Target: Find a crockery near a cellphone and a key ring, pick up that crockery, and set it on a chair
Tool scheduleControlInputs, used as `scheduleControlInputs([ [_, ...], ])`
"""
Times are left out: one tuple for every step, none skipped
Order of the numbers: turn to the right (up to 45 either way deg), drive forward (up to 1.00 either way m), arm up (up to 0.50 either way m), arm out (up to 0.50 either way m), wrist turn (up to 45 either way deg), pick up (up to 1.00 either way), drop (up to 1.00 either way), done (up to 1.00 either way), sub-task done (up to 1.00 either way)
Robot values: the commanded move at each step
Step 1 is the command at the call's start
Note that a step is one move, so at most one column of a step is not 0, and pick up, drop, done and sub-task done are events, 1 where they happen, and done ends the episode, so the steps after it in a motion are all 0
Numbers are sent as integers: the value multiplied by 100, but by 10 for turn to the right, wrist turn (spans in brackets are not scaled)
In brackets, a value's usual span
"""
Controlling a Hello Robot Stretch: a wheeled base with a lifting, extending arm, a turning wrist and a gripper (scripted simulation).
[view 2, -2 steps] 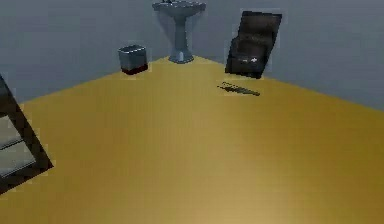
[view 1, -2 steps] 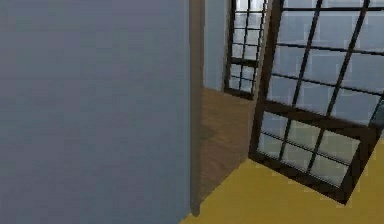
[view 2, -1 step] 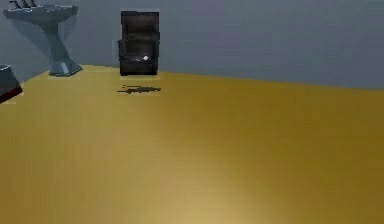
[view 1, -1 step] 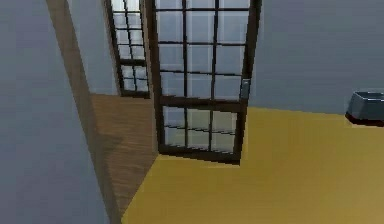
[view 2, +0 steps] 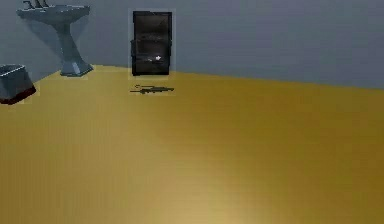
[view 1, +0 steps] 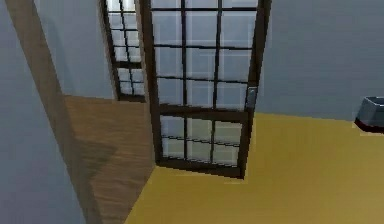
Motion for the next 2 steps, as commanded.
scheduleControlInputs([
  [0, 90, 0, 0, 0, 0, 0, 0, 0],
  [-450, 0, 0, 0, 0, 0, 0, 0, 0],
])
